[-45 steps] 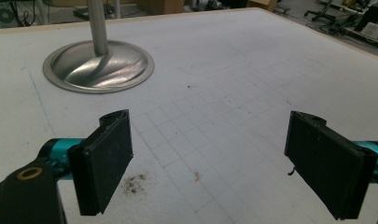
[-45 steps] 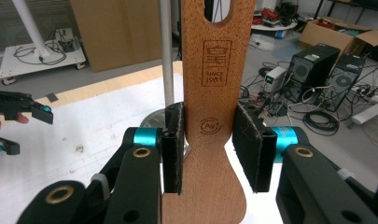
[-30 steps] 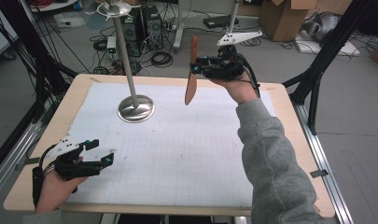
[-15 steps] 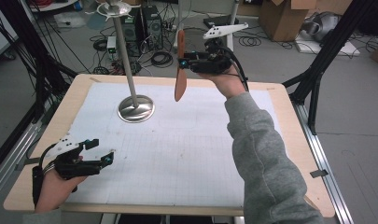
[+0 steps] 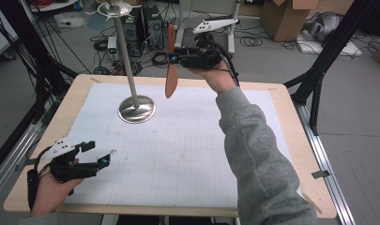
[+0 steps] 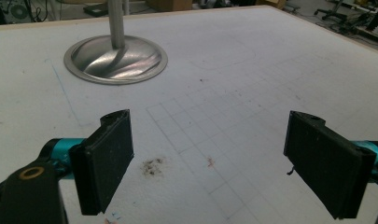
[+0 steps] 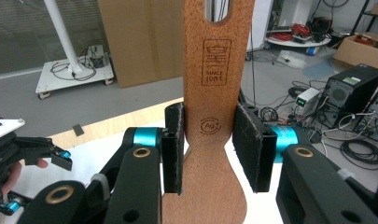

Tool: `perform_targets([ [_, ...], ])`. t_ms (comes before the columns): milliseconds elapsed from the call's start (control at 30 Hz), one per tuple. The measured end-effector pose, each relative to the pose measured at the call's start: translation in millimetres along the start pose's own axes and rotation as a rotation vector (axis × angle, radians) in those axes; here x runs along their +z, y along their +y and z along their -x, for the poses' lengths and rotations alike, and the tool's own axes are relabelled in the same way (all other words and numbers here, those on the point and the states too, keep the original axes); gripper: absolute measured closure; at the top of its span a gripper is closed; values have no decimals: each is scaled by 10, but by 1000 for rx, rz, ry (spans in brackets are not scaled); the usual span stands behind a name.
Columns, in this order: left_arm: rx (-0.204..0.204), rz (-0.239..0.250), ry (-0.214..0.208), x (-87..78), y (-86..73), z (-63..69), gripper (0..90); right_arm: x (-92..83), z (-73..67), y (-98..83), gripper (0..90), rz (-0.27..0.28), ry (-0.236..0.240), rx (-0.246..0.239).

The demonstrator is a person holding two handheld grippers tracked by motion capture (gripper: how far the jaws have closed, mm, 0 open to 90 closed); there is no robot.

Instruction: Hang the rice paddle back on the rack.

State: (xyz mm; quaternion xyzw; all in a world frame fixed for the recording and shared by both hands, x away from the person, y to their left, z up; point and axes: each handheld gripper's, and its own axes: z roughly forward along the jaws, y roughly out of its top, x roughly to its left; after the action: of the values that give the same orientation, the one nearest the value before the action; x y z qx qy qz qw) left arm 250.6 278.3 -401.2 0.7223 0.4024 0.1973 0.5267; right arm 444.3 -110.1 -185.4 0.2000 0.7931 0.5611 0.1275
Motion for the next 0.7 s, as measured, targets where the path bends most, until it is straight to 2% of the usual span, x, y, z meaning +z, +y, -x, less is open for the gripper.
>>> perform_targets([
  [300,-11,2,0,-26,-17,-29,161,243,-100,83,649,-13,-6,1],
  [500,-17,-3,-2,-34,-26,-47,162,400,-163,173,649,-32,-15,-33],
  [700,-36,5,2,-54,-50,-87,163,489,-191,260,649,-29,-17,-29],
])
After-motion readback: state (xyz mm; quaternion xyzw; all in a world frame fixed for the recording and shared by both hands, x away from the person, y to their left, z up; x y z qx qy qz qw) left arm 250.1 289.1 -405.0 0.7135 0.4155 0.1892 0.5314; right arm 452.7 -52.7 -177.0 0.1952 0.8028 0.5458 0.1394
